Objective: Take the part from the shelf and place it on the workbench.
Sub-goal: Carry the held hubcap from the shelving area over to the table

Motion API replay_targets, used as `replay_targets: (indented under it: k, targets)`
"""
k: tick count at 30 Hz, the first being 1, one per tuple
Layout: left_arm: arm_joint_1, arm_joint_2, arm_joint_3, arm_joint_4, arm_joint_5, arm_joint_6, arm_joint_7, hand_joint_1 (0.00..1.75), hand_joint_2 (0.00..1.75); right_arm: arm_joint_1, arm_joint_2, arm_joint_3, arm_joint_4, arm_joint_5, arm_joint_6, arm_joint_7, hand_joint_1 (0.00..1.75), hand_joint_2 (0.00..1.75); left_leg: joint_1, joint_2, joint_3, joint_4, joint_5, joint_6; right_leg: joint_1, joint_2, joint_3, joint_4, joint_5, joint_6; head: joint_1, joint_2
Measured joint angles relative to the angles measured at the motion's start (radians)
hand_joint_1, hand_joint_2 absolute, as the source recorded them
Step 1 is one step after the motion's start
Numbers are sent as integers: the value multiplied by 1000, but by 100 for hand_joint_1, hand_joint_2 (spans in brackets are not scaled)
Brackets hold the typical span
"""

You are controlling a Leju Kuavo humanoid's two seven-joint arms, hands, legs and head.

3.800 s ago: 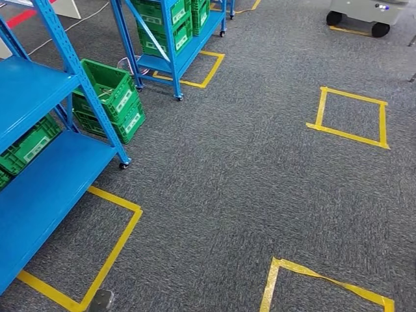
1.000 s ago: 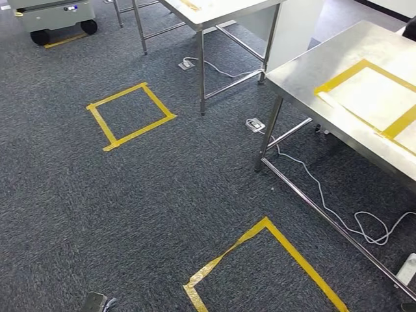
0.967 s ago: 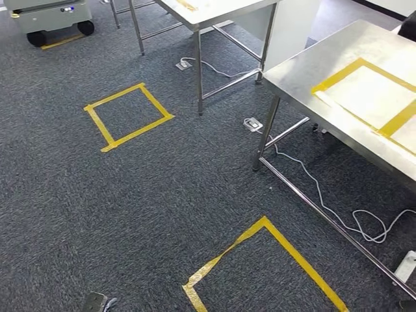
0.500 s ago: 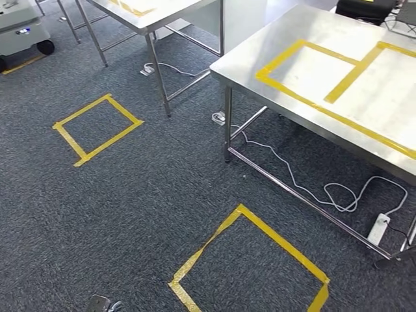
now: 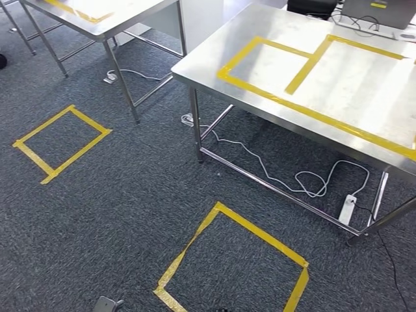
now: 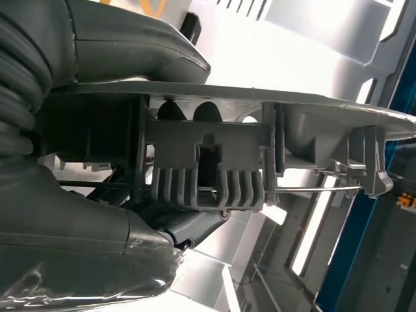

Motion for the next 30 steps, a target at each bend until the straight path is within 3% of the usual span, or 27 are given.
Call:
replay_targets:
  k: [1, 2, 3, 4, 5, 6, 8, 9, 10, 11, 12, 13, 14, 16, 17, 18, 21, 22, 23, 24, 26, 27, 28, 30]
  targets:
    - [0, 4, -11, 0, 7, 5, -1, 0, 175, 1, 0, 1, 0, -2, 0, 0, 175, 175, 9, 11, 15, 0, -12, -9, -9, -5, -4, -12, 17, 17, 0, 0]
    - [0, 8, -21, 0, 15, 11, -2, 0, 175, 2, 0, 1, 0, -4, 0, -1, 175, 175, 18, 21, 32, 0, -26, -19, -20, -17, 9, -58, 45, 34, 0, 0]
    - [1, 13, -31, 0, 25, 17, -4, 0, 175, 2, 0, 2, 1, -7, 0, -2, 175, 175, 25, 32, 51, 1, -42, -30, -35, -42, 31, -124, 85, 53, 2, 0]
    - [1, 21, -39, 0, 36, 23, -7, 0, 175, 0, 0, 2, 3, -9, 1, -5, 175, 175, 31, 41, 71, 2, -61, -41, -44, -71, 48, -179, 113, 65, 6, 0]
    - [-1, 29, -48, -1, 46, 29, -12, 0, 175, -1, 0, 2, 5, -11, 2, -7, 175, 175, 32, 52, 86, 1, -78, -52, -49, -91, 61, -215, 130, 62, 6, 0]
    - [-3, 37, -57, -2, 58, 36, -16, 0, 175, -1, 0, 3, 7, -13, 2, -9, 175, 175, 32, 61, 102, -2, -92, -60, -51, -99, 67, -231, 138, 51, 6, 0]
    - [-12, 46, -75, -6, 79, 47, -25, 0, 175, 1, 0, 4, 7, -15, 4, -9, 175, 175, 34, 70, 117, 2, -91, -73, -45, -73, 78, -226, 116, 13, 1, 0]
    - [-18, 49, -83, -8, 89, 52, -29, 0, 175, 4, 0, 5, 5, -15, 4, -9, 175, 175, 39, 59, 107, 36, -72, -79, -46, -60, 88, -228, 107, 2, 1, 0]
    - [-23, 51, -92, -10, 97, 56, -34, 0, 175, 5, 0, 6, 4, -13, 4, -10, 175, 175, 43, 39, 72, 99, -47, -86, -45, -49, 102, -232, 98, -8, -1, 0]
    - [-27, 52, -102, -12, 107, 60, -38, 0, 175, 4, 0, 7, 3, -11, 4, -10, 175, 175, 47, 16, 17, 185, -32, -92, -46, -36, 119, -240, 89, -17, -3, 0]
    - [-28, 56, -112, -12, 117, 64, -41, 0, 175, 3, 0, 8, 3, -7, 4, -10, 175, 175, 49, -6, -49, 273, -36, -96, -46, -24, 138, -251, 80, -23, -5, 0]
    - [-27, 60, -121, -13, 127, 68, -43, 0, 175, 0, 0, 9, 3, -4, 4, -9, 175, 175, 51, -18, -114, 340, -68, -99, -47, -10, 160, -263, 70, -27, -6, 0]
    - [-24, 65, -129, -13, 136, 71, -45, 0, 175, -2, 0, 10, 4, -2, 3, -8, 175, 175, 51, -22, -169, 376, -118, -99, -48, 6, 185, -275, 60, -28, -6, 0]
    - [-21, 74, -140, -13, 145, 75, -47, 0, 175, -3, 0, 12, 6, -1, 1, -5, 175, 175, 49, -24, -240, 366, -205, -96, -53, 38, 242, -300, 37, -27, -7, 0]
    - [-21, 78, -144, -13, 148, 76, -47, 0, 175, -3, 0, 12, 8, -1, 0, -4, 175, 175, 47, -27, -259, 331, -208, -93, -56, 53, 268, -311, 25, -25, -7, 0]
    - [-20, 82, -148, -13, 150, 76, -47, 0, 175, -4, 0, 13, 10, -1, 0, -3, 175, 175, 44, -37, -269, 278, -165, -89, -58, 67, 291, -323, 12, -22, -7, 0]
    - [-9, 96, -161, -13, 160, 81, -47, 0, 175, -9, 0, 15, 16, 0, -4, 1, 175, 175, 32, -98, -274, 86, 120, -60, -62, 111, 342, -350, -26, -9, -16, 0]
    - [-5, 101, -164, -13, 168, 84, -46, 0, 175, -11, 0, 16, 18, 3, -5, 4, 175, 175, 30, -110, -267, 46, 171, -55, -60, 126, 358, -351, -29, -3, -20, 0]
    - [-4, 103, -166, -13, 181, 88, -45, 0, 175, -13, -1, 19, 21, 9, -6, 10, 175, 175, 27, -109, -252, 27, 177, -53, -57, 136, 368, -343, -25, 2, -21, 0]
    - [-6, 103, -168, -13, 199, 91, -44, 0, 175, -16, -3, 23, 23, 18, -6, 18, 175, 175, 30, -103, -234, 24, 170, -53, -54, 130, 370, -321, -16, 7, -20, 0]
    - [-15, 100, -169, -14, 239, 95, -47, 0, 175, -31, -15, 40, 29, 48, -6, 39, 175, 175, 30, -82, -194, 20, 150, -49, -46, 67, 328, -216, 7, 13, -16, 0]
    - [-18, 98, -171, -13, 256, 98, -51, 0, 175, -39, -24, 52, 34, 66, -7, 54, 175, 175, 29, -72, -175, 20, 137, -45, -41, 28, 286, -150, -3, 14, -15, 0]
    - [-18, 98, -172, -13, 268, 102, -56, 0, 175, -46, -34, 65, 38, 86, -8, 73, 175, 175, 27, -63, -155, 20, 121, -41, -34, -1, 241, -91, -30, 14, -13, 0]
    - [-18, 97, -175, -11, 285, 113, -65, 0, 175, -56, -61, 96, 50, 130, -12, 126, 175, 175, 24, -48, -111, 20, 84, -36, -24, -14, 164, -34, -131, 10, -13, 0]
